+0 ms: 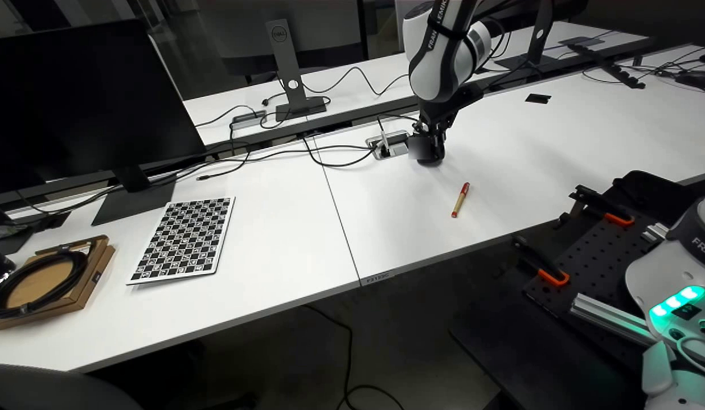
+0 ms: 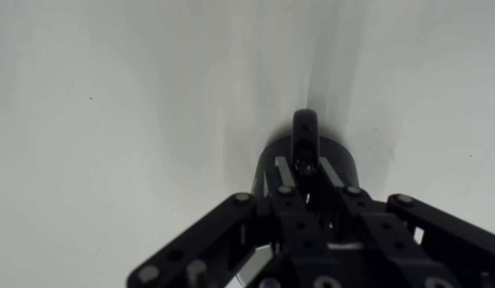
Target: Move the black mug to the left side of the desk
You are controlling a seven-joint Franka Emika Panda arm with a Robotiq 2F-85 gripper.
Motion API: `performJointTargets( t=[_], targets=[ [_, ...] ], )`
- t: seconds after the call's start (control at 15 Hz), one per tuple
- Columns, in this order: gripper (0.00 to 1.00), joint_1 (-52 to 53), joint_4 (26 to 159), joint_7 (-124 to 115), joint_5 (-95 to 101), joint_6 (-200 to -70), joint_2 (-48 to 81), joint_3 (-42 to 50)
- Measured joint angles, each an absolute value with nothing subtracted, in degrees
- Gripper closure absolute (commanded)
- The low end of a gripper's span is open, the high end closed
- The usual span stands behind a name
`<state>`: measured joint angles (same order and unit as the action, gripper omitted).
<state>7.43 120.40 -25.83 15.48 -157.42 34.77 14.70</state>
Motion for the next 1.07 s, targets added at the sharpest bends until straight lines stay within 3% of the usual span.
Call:
performJointTargets(
  t=[0.47,0.53,1.07],
  targets=[
    [0.82,7.5,120.4,-25.8,15.5,-157.4,34.8,14.7],
    [0.96,7.5,120.4,-25.8,15.5,-157.4,34.8,14.7],
    [0.96,8.8,122.8,-18.6,17.0,-166.0,34.9,14.7]
  ],
)
